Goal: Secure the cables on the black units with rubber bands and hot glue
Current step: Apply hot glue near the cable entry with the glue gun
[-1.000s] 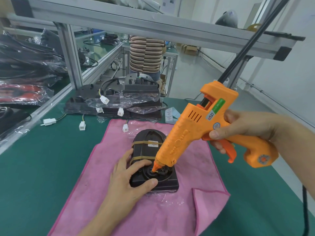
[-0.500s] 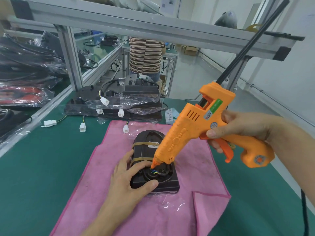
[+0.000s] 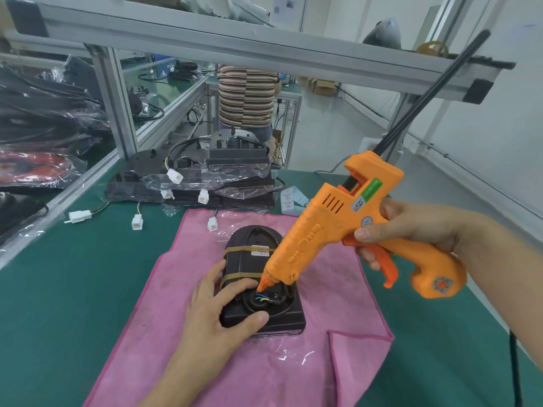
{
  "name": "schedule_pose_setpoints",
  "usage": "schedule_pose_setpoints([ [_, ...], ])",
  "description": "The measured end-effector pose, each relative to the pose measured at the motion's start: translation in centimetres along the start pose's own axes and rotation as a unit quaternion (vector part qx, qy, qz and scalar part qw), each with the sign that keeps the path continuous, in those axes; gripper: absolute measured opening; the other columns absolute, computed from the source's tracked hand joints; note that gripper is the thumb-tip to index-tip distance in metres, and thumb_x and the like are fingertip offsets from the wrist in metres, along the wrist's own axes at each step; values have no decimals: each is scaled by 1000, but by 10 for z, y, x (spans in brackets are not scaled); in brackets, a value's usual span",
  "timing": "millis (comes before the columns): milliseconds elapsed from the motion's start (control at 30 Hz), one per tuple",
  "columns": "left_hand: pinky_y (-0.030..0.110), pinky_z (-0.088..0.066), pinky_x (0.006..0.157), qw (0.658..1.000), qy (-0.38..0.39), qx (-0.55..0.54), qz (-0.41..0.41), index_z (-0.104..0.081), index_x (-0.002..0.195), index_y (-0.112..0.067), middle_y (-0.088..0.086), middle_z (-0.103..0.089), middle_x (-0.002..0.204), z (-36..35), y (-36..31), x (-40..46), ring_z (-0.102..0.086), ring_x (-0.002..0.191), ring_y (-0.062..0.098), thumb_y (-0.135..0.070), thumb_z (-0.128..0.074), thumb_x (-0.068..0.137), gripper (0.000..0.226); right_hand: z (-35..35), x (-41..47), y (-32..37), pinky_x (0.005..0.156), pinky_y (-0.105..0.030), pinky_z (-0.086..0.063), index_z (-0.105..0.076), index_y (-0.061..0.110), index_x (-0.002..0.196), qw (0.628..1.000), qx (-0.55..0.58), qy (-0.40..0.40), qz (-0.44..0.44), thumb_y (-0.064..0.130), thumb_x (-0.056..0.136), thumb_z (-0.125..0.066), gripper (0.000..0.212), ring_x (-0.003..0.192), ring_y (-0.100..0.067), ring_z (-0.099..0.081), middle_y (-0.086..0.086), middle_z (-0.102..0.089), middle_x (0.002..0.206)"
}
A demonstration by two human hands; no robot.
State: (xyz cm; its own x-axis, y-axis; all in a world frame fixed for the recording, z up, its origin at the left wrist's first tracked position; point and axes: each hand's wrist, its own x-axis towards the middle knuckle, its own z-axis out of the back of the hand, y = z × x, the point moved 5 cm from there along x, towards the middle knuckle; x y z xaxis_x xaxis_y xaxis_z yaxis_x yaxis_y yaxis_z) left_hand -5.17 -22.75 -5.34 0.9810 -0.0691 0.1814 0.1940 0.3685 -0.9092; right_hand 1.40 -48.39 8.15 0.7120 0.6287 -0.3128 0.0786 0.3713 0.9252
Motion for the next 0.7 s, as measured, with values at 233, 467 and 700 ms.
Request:
schedule_pose_setpoints([
  [233, 44, -28, 114, 1000, -5, -1, 3, -66, 106, -46, -16, -33, 148, 0, 0, 0, -30, 137, 7, -67, -63, 54, 56, 6, -6, -27, 62, -35, -57, -71, 17, 95, 998, 38, -43, 4, 42, 71, -82, 36, 68, -25, -65, -14, -66, 76],
  [467, 43, -29, 114, 1000, -20, 0, -10, -67, 103, -44, -16, -36, 146, 1, -3, 1, -32, 135, 7, -66, -64, 53, 54, 17, -12, -70, 86, -43, -56, -67, 20, 112, 980, 38, -189, -57, 46, 79, -74, 43, 101, -29, -69, -9, -72, 111],
  [700, 42, -30, 114, 999, -31, -4, -18, -68, 103, -41, -19, -36, 145, 0, -1, 1, -33, 134, 6, -65, -66, 52, 56, 19, 2, -95, 51, -26, -53, -70, 14, 89, 915, 243, -312, -79, 51, 63, -73, 46, 62, -18, -70, -6, -71, 73],
])
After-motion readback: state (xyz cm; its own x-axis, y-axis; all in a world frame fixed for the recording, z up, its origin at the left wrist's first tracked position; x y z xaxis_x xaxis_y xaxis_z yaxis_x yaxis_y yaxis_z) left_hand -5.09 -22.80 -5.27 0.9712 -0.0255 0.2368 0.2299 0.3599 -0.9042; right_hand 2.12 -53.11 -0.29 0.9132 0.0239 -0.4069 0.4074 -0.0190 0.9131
